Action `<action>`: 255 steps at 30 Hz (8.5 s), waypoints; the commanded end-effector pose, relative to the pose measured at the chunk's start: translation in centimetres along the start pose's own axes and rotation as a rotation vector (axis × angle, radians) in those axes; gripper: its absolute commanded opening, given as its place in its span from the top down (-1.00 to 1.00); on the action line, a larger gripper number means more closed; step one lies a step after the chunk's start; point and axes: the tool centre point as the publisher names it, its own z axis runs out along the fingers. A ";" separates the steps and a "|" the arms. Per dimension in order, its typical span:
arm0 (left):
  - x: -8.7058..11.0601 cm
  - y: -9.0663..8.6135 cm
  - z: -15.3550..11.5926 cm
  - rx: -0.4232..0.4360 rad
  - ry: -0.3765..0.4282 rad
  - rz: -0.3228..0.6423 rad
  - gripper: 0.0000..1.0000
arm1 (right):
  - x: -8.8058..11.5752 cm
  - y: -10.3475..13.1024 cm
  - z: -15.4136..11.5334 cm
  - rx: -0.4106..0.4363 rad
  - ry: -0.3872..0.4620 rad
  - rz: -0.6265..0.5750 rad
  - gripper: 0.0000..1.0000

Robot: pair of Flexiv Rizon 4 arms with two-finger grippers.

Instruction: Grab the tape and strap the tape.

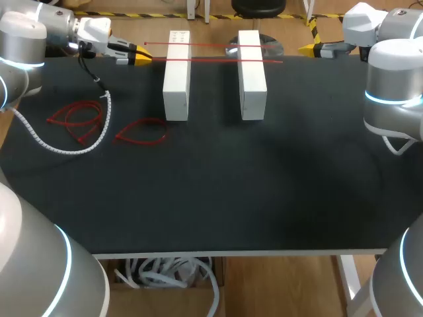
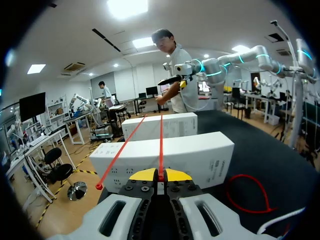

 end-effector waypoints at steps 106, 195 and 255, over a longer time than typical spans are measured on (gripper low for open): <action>-0.4 -27.2 1.1 0.508 -0.029 -0.073 1.00 | 0.0 0.0 -0.1 -0.002 0.000 0.000 -1.00; 0.0 -27.3 0.8 0.517 -0.020 -0.061 1.00 | 0.6 3.2 -1.2 -0.462 -0.253 0.767 -1.00; 0.0 -27.3 0.8 0.517 -0.020 -0.061 1.00 | 5.8 7.8 0.5 -0.740 -0.176 1.249 -1.00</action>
